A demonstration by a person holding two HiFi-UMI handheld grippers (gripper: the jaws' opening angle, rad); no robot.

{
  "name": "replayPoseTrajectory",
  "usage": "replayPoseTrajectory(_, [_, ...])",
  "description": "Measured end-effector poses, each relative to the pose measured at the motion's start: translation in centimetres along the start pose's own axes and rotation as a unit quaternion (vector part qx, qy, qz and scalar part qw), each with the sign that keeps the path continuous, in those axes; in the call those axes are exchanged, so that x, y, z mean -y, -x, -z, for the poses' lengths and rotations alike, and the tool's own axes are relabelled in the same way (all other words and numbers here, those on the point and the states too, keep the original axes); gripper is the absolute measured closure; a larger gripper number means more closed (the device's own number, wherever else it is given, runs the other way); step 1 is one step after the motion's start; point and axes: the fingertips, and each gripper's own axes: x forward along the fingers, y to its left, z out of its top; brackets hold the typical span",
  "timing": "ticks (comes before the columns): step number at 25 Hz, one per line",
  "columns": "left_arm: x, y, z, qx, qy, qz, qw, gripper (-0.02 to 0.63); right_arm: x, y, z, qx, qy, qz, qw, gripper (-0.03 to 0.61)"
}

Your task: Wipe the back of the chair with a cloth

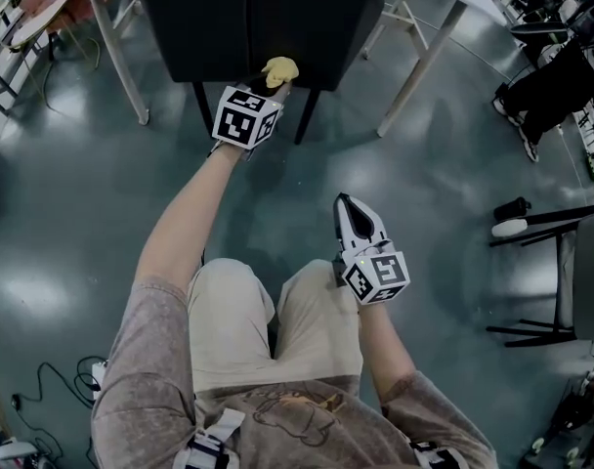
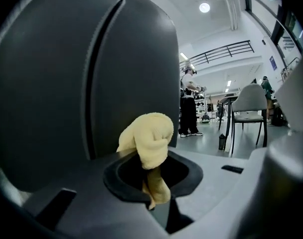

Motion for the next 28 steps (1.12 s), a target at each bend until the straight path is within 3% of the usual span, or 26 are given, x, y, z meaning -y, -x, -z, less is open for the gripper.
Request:
replayPoseTrajectory(13, [8.0,-4.9,0.3,-0.008,-0.002,0.079,0.9968,0.548,1.2,1.0,-0.4,0.006,-0.001,0.021,1.0,0.552])
replayPoseTrajectory(18, [10.5,-4.1,-0.7,0.012,0.008,0.123,0.9923,0.548,1.1,0.6,-0.5,0.006,-0.003,0.016,1.0,0.552])
replayPoseTrajectory(23, [10.6,-1.6,-1.3,0.033,0.016,0.138,0.9898,0.546,0.8,0.4,-0.5,0.006,-0.002,0.01,1.0,0.552])
replayPoseTrajectory(28, [7.6,2.8,-0.8,0.051,0.023,0.115,0.9918,0.546,1.5,0.4,-0.7,0.012,-0.009,0.014,1.0,0.552])
